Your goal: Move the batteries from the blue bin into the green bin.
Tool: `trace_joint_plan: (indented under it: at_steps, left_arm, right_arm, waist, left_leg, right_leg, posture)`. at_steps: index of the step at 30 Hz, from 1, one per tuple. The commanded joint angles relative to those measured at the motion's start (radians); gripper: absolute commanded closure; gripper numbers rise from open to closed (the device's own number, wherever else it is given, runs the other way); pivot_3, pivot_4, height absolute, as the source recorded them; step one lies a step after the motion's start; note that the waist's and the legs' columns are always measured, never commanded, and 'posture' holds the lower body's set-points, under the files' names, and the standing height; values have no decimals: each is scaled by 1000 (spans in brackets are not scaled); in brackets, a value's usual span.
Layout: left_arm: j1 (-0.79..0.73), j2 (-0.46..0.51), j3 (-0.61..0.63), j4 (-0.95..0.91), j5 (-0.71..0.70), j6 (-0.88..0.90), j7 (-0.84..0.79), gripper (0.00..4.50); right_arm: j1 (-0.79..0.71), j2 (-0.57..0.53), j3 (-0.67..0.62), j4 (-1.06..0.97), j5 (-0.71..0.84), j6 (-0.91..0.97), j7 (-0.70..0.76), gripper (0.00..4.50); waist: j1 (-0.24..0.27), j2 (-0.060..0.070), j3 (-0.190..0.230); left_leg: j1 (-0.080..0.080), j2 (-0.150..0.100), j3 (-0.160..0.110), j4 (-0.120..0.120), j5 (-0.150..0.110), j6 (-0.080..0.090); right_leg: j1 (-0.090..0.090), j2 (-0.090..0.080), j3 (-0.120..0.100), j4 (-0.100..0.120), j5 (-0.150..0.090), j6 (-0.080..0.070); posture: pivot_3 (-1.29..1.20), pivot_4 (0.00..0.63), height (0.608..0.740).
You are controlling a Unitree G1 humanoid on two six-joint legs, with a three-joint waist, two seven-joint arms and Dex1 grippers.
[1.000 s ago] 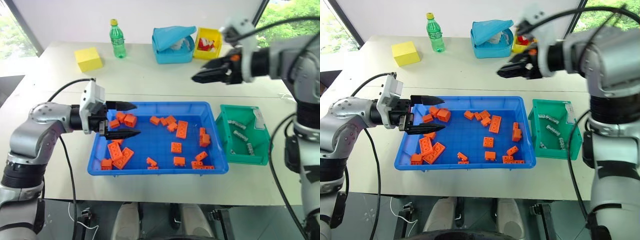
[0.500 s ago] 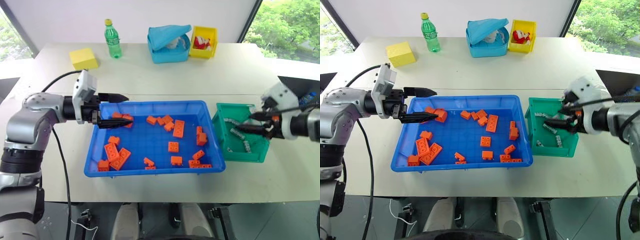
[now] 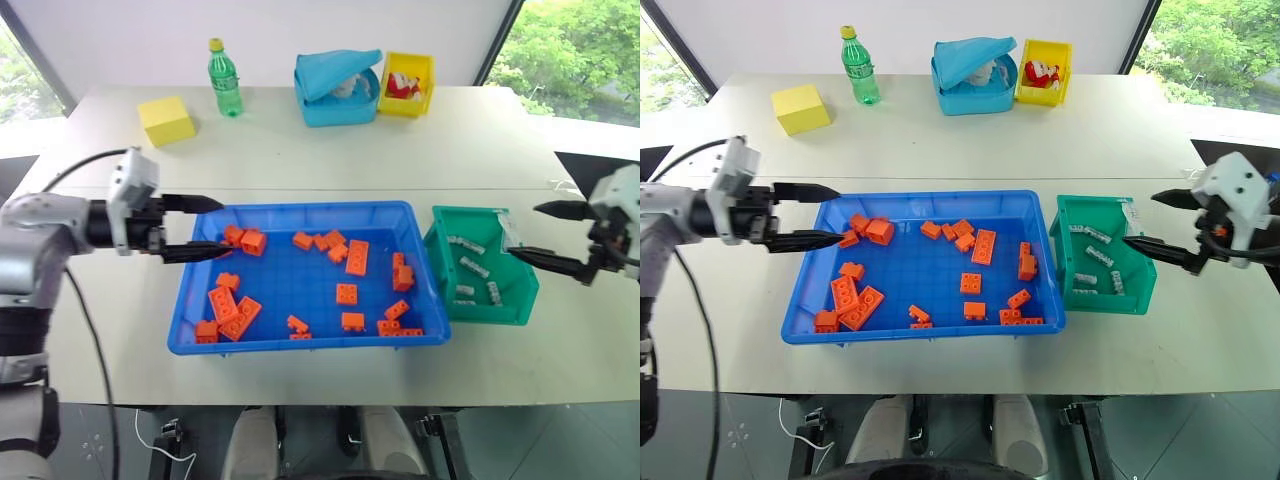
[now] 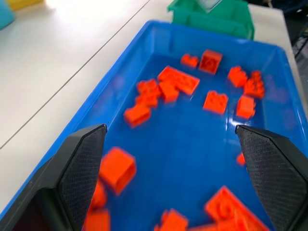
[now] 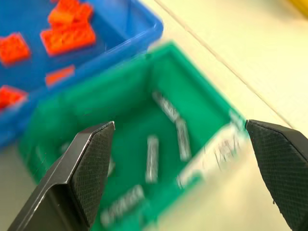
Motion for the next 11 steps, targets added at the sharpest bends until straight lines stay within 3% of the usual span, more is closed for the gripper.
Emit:
trace_joint_plan:
  at_steps: [1, 6, 11]
  left_arm:
    - [44, 103, 107, 26, -18, -1, -72, 0]
    - [170, 195, 208, 17, -37, 15, -132, 0]
    - [236, 189, 251, -37, -41, 13, -109, 0]
  right_arm:
    - [-10, -60, -46, 102, 40, -83, 141, 40]
    - [-39, -87, -11, 192, 60, -111, 238, 40]
    - [-89, -74, 34, 234, 47, -137, 249, 40]
  waist:
    - [-2, 0, 0]
    - [0, 1, 0]
    - [4, 1, 0]
  left_leg:
    - [1, 0, 0, 0, 0, 0]
    - [4, 0, 1, 0, 0, 0]
    - [7, 0, 2, 0, 0, 0]
  right_leg:
    - [1, 0, 0, 0, 0, 0]
    - [3, -1, 0, 0, -2, -3]
    - [6, -2, 0, 0, -3, -4]
  posture:
    - [0, 150, 736]
    - [0, 150, 736]
    - [0, 150, 736]
